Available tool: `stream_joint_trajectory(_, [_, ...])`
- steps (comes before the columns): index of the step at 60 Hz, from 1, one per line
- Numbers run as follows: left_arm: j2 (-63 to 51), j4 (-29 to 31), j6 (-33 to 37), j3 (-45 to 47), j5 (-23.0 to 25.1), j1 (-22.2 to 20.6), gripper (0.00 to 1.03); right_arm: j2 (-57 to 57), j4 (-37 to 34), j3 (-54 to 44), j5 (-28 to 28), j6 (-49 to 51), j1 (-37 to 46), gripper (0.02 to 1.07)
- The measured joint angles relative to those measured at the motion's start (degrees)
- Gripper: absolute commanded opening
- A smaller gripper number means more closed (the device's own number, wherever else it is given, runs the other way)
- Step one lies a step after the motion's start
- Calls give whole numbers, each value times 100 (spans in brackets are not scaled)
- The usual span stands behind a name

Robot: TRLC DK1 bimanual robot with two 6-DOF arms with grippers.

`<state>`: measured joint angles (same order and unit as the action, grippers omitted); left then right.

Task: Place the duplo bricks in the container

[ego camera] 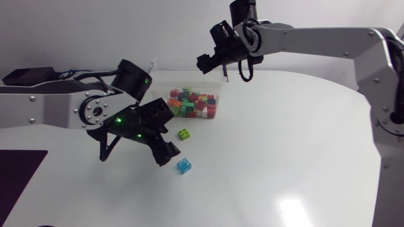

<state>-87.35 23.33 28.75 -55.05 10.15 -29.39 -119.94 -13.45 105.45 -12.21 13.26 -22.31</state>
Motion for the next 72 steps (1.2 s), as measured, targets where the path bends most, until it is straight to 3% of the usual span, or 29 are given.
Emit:
stream_joint_trajectory(14, [-660, 17, -48, 0, -195, -295, 94, 1497, 28, -1360, -2, 2, 74, 103])
stream_joint_trajectory(35, [-1287, 173, -407, -299, -407, -557, 91, 2651, 31, -3082, 142, -4, 66, 103])
stream_joint_trajectory(49, [-1799, 173, -614, -564, -474, -638, 67, 3073, 39, -3862, 343, -109, -133, 103])
stream_joint_trajectory(56, [-1858, 190, -656, -566, -494, -636, 36, 3270, 42, -4168, 374, -136, -334, 103])
stream_joint_trajectory(57, [-1858, 190, -662, -568, -494, -636, 22, 3279, 44, -4188, 374, -138, -348, 103])
stream_joint_trajectory(72, [-1696, 367, -671, -531, -494, -461, 19, 3303, 190, -4465, 483, -286, -586, 103])
